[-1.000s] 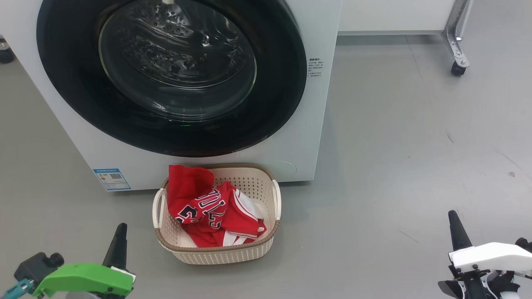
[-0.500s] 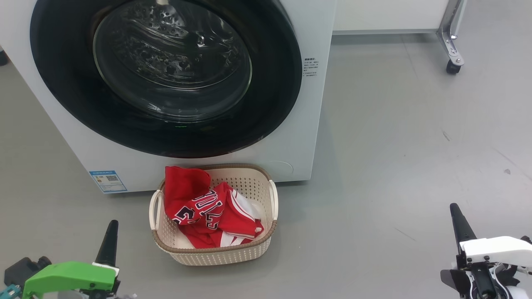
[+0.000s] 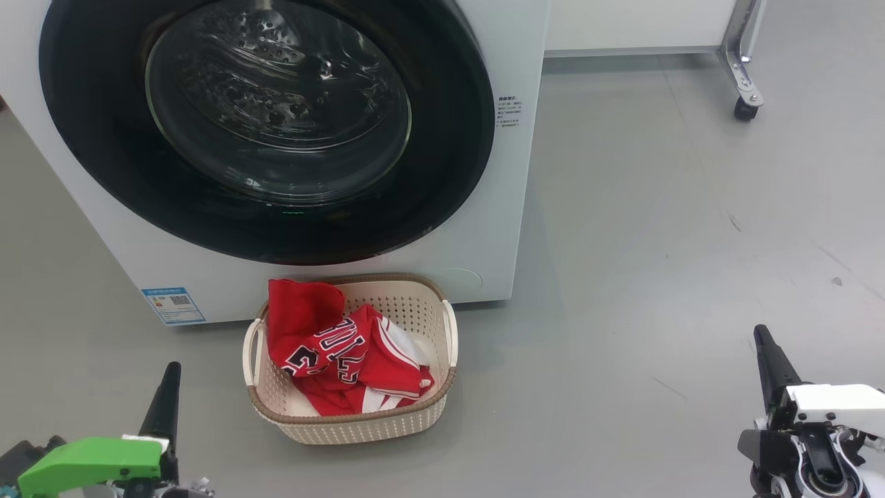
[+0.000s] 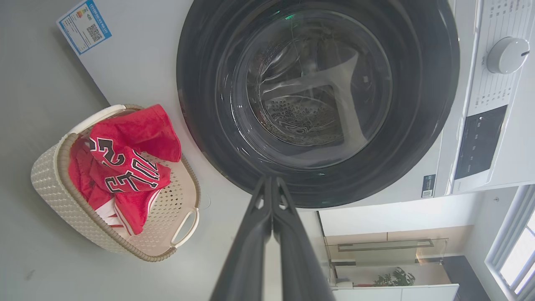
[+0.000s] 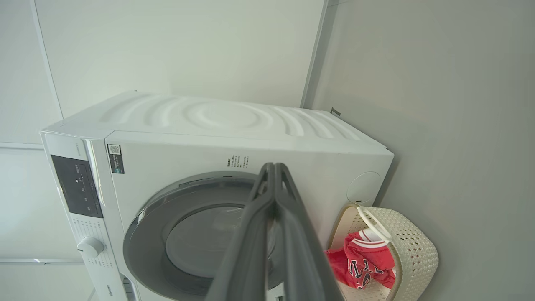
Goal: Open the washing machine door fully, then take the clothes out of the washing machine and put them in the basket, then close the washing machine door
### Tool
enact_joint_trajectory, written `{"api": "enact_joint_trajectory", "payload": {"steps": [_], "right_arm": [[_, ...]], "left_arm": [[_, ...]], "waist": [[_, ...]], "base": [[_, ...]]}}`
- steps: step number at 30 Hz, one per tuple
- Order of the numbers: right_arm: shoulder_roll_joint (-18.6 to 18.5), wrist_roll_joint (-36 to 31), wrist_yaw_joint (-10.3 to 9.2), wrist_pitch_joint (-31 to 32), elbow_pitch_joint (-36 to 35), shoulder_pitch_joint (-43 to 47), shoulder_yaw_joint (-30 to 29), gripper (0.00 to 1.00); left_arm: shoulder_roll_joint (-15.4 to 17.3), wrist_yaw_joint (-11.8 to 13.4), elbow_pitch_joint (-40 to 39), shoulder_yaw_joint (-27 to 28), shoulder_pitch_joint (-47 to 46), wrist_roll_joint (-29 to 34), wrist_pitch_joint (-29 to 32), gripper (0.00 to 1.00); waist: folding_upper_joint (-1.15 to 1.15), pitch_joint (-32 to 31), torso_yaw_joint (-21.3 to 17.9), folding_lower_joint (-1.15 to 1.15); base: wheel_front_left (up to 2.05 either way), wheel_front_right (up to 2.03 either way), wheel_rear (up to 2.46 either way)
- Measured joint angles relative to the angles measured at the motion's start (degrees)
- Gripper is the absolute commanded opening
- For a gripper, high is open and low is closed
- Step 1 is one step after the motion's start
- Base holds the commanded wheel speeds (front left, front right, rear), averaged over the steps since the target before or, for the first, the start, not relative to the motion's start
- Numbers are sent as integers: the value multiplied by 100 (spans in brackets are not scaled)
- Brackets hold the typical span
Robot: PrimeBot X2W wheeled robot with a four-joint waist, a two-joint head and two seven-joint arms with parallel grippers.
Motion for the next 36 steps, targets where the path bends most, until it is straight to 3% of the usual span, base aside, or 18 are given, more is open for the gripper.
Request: {"api": "enact_joint_trajectory", "payload": {"steps": [6,36], "right_arm": [[19,386,82,83,77,-104,-88,0],[27,405,87,86,153,-163,-102,0]], "left_arm": [[-38,-85,98,123,-68,-378,38,0],[-54,-94,191,140,-113,-386,64,0]], "waist": [[0,-1,-28,0],[0,-5,-28,0]], "base": [[0,0,0],[0,0,0]]}}
